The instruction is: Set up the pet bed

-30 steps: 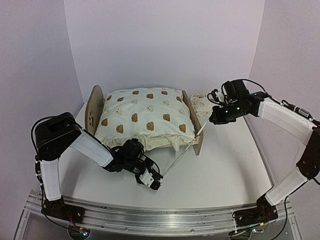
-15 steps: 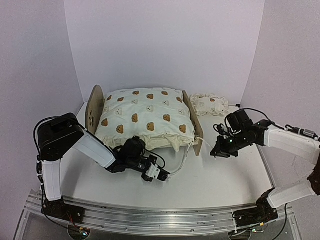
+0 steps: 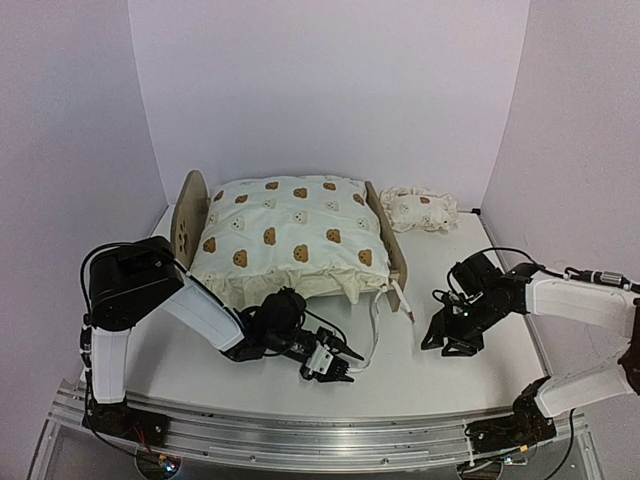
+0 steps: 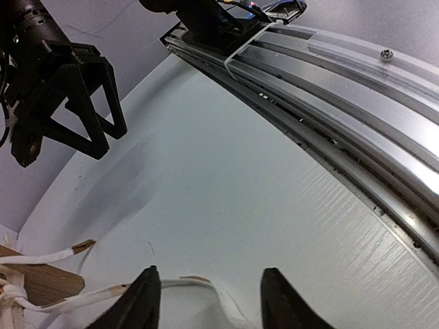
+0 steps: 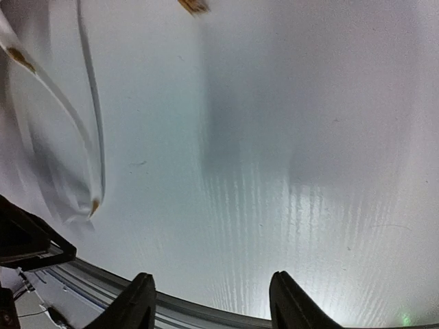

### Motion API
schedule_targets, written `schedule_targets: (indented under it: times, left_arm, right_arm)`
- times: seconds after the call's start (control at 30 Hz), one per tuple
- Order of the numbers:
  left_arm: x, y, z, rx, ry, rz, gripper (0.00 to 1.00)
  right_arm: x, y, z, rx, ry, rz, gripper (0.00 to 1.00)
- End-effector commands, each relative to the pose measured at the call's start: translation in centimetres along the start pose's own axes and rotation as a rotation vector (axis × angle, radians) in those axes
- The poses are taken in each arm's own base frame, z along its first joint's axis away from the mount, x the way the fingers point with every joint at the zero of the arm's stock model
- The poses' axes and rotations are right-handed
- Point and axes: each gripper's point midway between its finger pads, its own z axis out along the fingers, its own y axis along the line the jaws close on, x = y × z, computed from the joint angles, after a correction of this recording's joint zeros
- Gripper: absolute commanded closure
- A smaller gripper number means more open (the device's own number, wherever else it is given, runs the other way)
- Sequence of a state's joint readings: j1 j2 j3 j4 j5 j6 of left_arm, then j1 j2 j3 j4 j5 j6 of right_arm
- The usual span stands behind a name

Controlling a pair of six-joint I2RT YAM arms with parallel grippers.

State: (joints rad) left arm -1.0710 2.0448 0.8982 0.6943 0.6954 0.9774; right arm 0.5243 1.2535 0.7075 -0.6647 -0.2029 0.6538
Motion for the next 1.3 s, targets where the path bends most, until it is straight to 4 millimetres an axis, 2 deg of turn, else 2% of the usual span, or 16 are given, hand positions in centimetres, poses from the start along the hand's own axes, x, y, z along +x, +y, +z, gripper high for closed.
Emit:
schedule_targets:
  times: [0.0,0.1,0.23,0.33,0.43,0.57,0.7,0.8,0.9,1.0,1.13,1.27]
  left_arm:
    - [-3.5,1.3,-1.4,0.002,-0.012,0.063,0.43]
    - [-4.2,1.8,-3.3,0.037,0.092,-0.012,0.43]
    - [-6.7,3.3,-6.5,0.056,0.208,-0.143,0.41]
    - [-8.3,5.1,-9.8,-0.02,0.304,-0.175,0.38]
    - [-7.2,6.7,-13.3,-0.13,0.461,-0.217,0.31]
    - [-5.9,10.6,-19.2,-0.313,0.554,-0.382,0.23]
    - [-4.5,12.7,-24.4,-0.462,0.564,-0.563,0.22]
    - [-4.0,12.5,-27.5,-0.526,0.514,-0.69,0.26]
    - [-3.0,10.4,-29.5,-0.532,0.5,-0.764,0.3]
    - [-1.4,7.9,-31.2,-0.555,0.552,-0.775,0.29]
    - [0.9,4.7,-32.2,-0.544,0.691,-0.667,0.18]
    - [3.3,3.2,-33.0,-0.566,0.8,-0.55,0.14]
  right_arm:
    - [-1.2,-0.6,-2.7,0.088,-0.075,0.001,0.39]
    - [-3.1,1.4,-5.1,0.044,-0.158,-0.013,0.39]
    - [-5.6,4.9,-8.5,-0.031,-0.263,-0.048,0.42]
    - [-7.5,8.9,-10.5,-0.088,-0.352,-0.149,0.42]
    - [-8.6,14.4,-11.6,-0.155,-0.406,-0.314,0.41]
    - [-9.5,20.2,-9.7,-0.14,-0.414,-0.503,0.4]
    - [-9.2,25.6,-8.0,-0.22,-0.436,-0.603,0.37]
    - [-8.9,29.0,-6.1,-0.297,-0.442,-0.654,0.37]
    - [-8.3,31.8,-4.1,-0.344,-0.435,-0.715,0.37]
    - [-8.6,33.0,-2.0,-0.331,-0.439,-0.727,0.38]
    - [-10.0,32.7,0.1,-0.265,-0.463,-0.693,0.37]
    - [-10.9,31.9,2.2,-0.205,-0.466,-0.684,0.37]
